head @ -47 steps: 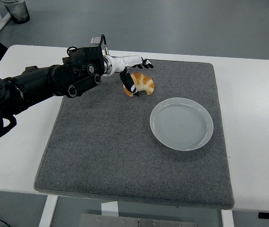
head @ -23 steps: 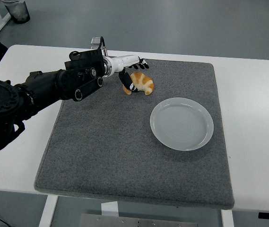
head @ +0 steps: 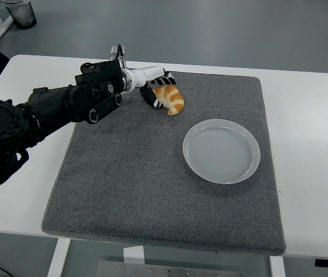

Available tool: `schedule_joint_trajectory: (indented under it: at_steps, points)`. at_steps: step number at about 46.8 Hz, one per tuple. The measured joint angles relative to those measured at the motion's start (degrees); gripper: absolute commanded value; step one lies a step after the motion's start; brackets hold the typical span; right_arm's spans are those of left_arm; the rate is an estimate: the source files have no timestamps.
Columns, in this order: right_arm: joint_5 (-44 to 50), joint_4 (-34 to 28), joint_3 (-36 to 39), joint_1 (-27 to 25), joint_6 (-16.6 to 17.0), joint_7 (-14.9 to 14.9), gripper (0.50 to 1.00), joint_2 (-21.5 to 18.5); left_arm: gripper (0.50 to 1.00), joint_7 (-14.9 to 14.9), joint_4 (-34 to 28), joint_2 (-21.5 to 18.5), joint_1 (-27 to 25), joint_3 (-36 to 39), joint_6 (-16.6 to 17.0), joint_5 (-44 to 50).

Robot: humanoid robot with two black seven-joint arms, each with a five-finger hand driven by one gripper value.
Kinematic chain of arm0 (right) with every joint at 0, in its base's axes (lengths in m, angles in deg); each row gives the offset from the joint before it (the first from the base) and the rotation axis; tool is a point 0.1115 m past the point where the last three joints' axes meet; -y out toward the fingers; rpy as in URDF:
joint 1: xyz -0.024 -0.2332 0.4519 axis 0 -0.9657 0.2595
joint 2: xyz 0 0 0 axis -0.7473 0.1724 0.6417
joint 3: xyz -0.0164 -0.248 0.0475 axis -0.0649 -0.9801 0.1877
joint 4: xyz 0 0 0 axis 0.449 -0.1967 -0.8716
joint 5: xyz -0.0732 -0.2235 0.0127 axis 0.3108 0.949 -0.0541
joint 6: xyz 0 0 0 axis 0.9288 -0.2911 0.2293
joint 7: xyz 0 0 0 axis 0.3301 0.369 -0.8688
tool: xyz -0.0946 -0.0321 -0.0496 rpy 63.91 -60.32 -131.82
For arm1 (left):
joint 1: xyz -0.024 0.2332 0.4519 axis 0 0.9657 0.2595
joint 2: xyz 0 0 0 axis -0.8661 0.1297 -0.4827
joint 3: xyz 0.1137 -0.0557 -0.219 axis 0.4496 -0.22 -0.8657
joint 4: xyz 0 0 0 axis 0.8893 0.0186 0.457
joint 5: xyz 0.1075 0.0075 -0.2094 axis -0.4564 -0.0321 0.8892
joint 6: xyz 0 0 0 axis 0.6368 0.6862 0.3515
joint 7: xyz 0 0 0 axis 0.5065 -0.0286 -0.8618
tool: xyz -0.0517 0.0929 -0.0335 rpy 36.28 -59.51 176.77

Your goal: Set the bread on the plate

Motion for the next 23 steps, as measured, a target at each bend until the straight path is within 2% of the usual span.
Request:
schedule_joint_trajectory:
  at_steps: [23]
  points:
    - [0.0,0.0,0.0,0.0,0.0,0.0,0.952,0.0,0.799,0.93,-1.0,-0.01,0.51,0.12,-0.02,-4.28]
